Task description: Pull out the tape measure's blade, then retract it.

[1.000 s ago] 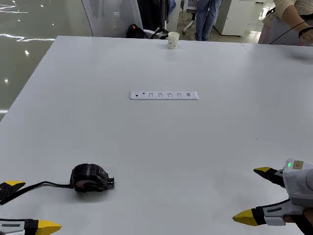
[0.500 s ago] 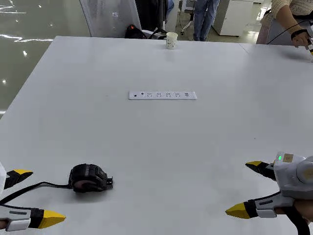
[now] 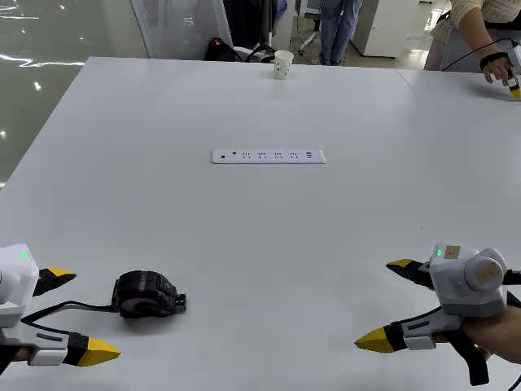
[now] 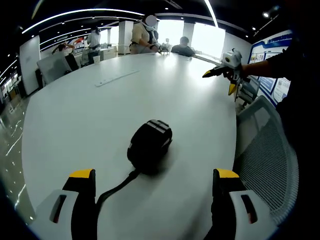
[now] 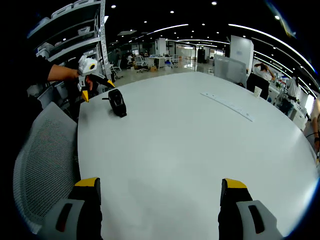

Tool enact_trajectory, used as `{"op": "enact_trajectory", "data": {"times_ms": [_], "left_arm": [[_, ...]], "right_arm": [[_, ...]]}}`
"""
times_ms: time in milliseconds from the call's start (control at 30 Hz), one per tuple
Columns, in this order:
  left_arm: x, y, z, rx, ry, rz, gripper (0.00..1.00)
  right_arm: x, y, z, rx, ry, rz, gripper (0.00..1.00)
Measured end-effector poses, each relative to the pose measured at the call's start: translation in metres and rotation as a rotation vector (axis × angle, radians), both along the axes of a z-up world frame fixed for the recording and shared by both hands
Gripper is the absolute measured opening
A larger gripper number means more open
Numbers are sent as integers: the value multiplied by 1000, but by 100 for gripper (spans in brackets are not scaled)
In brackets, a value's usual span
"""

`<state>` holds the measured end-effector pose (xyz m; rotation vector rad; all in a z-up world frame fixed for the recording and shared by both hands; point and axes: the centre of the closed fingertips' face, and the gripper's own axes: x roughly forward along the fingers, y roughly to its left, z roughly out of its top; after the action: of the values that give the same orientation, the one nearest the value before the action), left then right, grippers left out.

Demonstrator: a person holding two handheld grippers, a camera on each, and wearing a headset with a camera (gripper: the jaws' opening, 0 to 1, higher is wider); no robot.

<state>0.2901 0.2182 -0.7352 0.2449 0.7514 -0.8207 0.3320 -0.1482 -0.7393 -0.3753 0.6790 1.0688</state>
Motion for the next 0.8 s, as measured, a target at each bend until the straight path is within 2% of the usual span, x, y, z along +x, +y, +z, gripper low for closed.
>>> {"op": "enact_trajectory", "data": {"times_ms": [300, 433, 567, 667, 733, 800], "left_arm": [[7, -12, -3, 31, 20, -59, 95], [13, -18, 3, 17, 2, -71, 96], [18, -22, 4, 32, -7, -101, 94], [22, -26, 5, 49, -21, -143, 93], [26, -29, 7, 70, -40, -181, 92], [29, -32, 7, 96, -60, -223, 91]], "right_arm": [[6, 24, -1, 9, 5, 54, 99], [8, 37, -1, 26, -7, 83, 99], [9, 50, -2, 31, -1, 106, 99], [11, 63, -2, 37, -1, 129, 99], [11, 73, -1, 51, -14, 157, 99], [12, 80, -2, 51, -7, 167, 99]]}}
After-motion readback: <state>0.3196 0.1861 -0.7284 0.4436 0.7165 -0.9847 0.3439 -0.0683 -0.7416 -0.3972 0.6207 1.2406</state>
